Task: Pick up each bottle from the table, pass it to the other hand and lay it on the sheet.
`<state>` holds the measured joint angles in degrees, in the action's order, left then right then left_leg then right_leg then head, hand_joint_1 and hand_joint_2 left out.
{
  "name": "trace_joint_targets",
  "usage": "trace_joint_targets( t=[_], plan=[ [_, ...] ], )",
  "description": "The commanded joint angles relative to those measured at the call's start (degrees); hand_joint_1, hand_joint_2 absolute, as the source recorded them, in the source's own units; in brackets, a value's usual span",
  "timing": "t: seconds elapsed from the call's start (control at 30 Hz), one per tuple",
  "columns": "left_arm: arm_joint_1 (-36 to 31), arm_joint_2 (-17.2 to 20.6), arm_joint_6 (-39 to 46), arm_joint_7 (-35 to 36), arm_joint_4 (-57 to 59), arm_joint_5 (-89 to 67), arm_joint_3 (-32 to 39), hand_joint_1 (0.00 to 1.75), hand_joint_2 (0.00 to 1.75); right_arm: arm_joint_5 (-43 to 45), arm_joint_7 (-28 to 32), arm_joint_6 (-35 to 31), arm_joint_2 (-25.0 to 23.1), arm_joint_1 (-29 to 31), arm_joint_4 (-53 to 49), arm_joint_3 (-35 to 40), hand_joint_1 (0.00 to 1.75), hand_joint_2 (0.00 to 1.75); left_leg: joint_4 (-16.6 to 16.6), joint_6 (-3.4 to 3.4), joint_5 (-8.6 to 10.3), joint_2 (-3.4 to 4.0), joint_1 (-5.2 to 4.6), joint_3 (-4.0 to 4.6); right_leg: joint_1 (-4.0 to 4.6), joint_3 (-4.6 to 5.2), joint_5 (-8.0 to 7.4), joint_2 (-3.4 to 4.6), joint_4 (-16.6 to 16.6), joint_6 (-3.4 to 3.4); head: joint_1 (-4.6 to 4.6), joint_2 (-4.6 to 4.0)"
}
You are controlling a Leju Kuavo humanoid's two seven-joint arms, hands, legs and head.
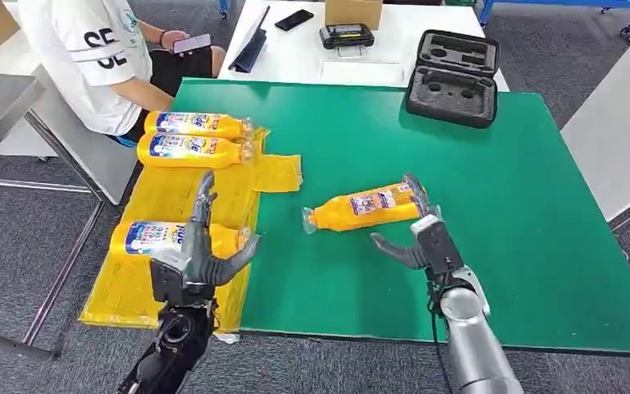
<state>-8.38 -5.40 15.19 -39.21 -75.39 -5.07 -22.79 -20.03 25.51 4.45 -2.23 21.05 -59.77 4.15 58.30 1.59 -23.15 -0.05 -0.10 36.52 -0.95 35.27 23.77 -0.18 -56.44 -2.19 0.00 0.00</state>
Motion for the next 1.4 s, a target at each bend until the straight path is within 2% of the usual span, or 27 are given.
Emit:
trace_joint_targets(
  t=[0.03,0.1,0.2,0.23,0.5,0.67,0.87,1.0,1.2,1.4],
  plan=[
    [4.72,-1.63,5.56,-0.79,-11.20,-2.41,1.65,0.00,1.75,-12.34,2.19,-12.27,3.73,18.44,17.59,6.36,0.00,1.75,0.13,-0.10,-0.16,0.29,0.06,-0.18,0.07,-0.13,0.07,0.28,-0.07,0.10,0.09,0.00],
    [5.19,-0.84,7.45,-0.79,-12.36,-2.15,0.74,0.00,1.75,-14.48,0.37,-12.29,4.19,21.56,21.27,7.65,0.00,1.75,0.10,-0.01,-0.04,0.23,0.08,-0.17,0.09,-0.17,0.08,0.16,-0.05,0.09,0.09,0.00],
    [5.46,-0.30,7.64,-0.79,-11.67,-1.49,0.52,0.00,1.75,-15.77,-2.52,-8.32,5.08,27.52,28.44,9.02,0.00,1.75,0.10,-0.02,-0.08,0.37,0.04,-0.23,0.05,-0.18,0.07,0.33,-0.08,0.08,0.09,0.00],
    [5.51,-0.04,7.84,-0.79,-11.76,-1.33,0.26,0.00,1.75,-17.52,-3.91,-7.27,5.28,29.31,31.51,10.50,0.00,1.75,0.04,0.02,0.04,0.21,0.00,-0.11,0.00,-0.08,0.03,0.15,-0.07,0.04,0.09,0.00],
    [4.99,-0.26,7.48,-0.79,-10.78,-0.99,-0.46,0.00,1.75,-22.89,-8.66,-2.63,4.40,33.39,39.41,15.57,0.00,1.75,0.00,-0.02,-0.01,0.09,0.07,-0.26,0.05,-0.30,0.09,0.03,0.02,0.08,0.09,0.00],
    [4.99,-0.26,7.48,-0.79,-10.78,-0.99,-0.46,0.00,1.75,-22.89,-8.66,-2.63,4.40,33.39,39.41,15.57,0.00,1.75,-0.01,0.03,0.09,-0.02,0.02,-0.07,0.00,-0.12,0.03,-0.08,-0.01,0.03,0.09,0.00],
    [4.96,-0.42,7.56,-0.79,-10.24,-0.83,-0.87,0.00,1.75,-27.19,-13.85,1.67,3.46,35.51,43.80,19.47,0.00,1.75,0.01,0.01,0.04,0.05,0.04,-0.17,0.02,-0.21,0.06,0.00,-0.02,0.05,0.07,0.00],
    [4.74,-0.45,7.33,-0.79,-9.87,-0.42,-0.76,0.00,1.75,-28.71,-15.19,4.95,3.65,36.39,45.15,20.97,0.00,1.75,0.04,-0.01,0.00,0.05,0.05,-0.20,0.03,-0.24,0.09,0.02,-0.04,0.07,0.09,0.00],
    [4.74,-0.45,7.33,-0.79,-9.87,-0.42,-0.76,0.00,1.75,-28.71,-15.19,4.95,3.65,36.39,45.15,20.97,0.00,1.75,0.00,0.01,0.05,-0.02,0.03,-0.14,0.01,-0.19,0.07,-0.06,-0.01,0.05,0.09,0.00],
    [4.78,-0.38,6.16,-0.79,-8.85,0.12,-0.38,0.00,1.75,-30.69,-18.82,7.85,4.27,37.13,46.37,22.45,0.00,1.75,0.00,0.02,0.07,-0.04,0.02,-0.10,0.00,-0.15,0.05,-0.08,-0.02,0.03,0.07,0.00]
  ],
)
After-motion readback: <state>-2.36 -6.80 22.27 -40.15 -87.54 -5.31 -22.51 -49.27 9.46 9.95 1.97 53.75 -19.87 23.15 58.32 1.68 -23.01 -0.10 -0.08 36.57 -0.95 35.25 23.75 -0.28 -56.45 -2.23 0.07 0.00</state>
